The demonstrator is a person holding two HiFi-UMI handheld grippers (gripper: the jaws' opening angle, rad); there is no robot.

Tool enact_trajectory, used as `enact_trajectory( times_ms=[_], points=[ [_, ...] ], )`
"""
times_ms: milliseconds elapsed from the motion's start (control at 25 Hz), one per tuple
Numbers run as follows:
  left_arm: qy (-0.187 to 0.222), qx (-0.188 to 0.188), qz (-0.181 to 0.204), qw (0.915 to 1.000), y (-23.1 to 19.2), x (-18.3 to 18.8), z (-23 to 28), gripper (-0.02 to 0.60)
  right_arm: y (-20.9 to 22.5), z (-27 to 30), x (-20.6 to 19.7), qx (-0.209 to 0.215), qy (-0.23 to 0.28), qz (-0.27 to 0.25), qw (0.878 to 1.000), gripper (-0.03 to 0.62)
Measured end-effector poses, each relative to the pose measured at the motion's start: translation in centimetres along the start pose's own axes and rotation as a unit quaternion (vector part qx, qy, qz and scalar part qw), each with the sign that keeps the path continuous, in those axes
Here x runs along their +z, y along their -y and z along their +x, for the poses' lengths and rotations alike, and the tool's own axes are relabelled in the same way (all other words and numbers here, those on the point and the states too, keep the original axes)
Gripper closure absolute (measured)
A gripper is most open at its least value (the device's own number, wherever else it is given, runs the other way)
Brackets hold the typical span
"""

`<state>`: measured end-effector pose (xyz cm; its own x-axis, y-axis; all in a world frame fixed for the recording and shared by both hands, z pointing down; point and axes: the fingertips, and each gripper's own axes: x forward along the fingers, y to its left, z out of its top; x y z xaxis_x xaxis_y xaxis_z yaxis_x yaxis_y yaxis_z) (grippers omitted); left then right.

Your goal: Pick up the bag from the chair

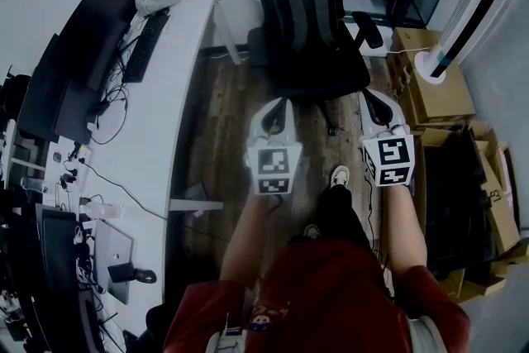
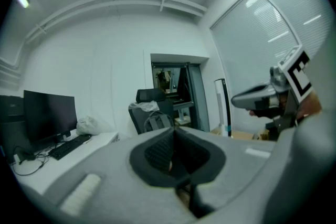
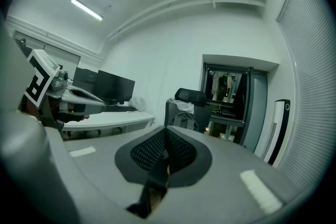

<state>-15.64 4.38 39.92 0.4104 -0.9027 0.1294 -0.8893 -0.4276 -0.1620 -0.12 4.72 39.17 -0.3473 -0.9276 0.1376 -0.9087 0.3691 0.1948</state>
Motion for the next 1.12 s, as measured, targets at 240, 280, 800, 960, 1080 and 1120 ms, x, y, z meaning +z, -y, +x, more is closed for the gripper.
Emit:
enact_trajectory(
  times_ms=[240, 280, 800, 960, 1080, 1120],
  points=[
    [0.004, 0.004, 0.008, 1.0000, -0.3, 0.8, 3.4, 0.583, 2.4, 2.5, 0.4, 0.000, 0.010, -0.004, 1.000, 0.594],
    [0.004, 0.004, 0.009, 0.9999, -0.3, 0.9, 4.2, 0.583, 3.0, 3.0, 0.4, -0.001, 0.010, -0.004, 1.000, 0.594],
    [-0.020, 0.014, 0.016, 0.9996, -1.3, 2.5, 18.5, 0.583, 12.8, 14.2, -0.8, 0.022, -0.005, 0.009, 1.000, 0.594],
    [-0.028, 0.022, 0.020, 0.9992, -1.5, 3.1, 23.8, 0.583, 16.4, 18.4, -1.2, 0.031, 0.000, 0.022, 0.999, 0.594],
    [-0.030, 0.030, 0.023, 0.9988, -1.7, 3.7, 27.6, 0.583, 19.0, 21.2, -1.7, 0.033, 0.000, 0.034, 0.999, 0.594],
    [-0.030, 0.032, 0.025, 0.9987, -1.6, 3.9, 28.9, 0.583, 20.0, 22.2, -1.8, 0.035, 0.002, 0.037, 0.999, 0.594]
  ],
)
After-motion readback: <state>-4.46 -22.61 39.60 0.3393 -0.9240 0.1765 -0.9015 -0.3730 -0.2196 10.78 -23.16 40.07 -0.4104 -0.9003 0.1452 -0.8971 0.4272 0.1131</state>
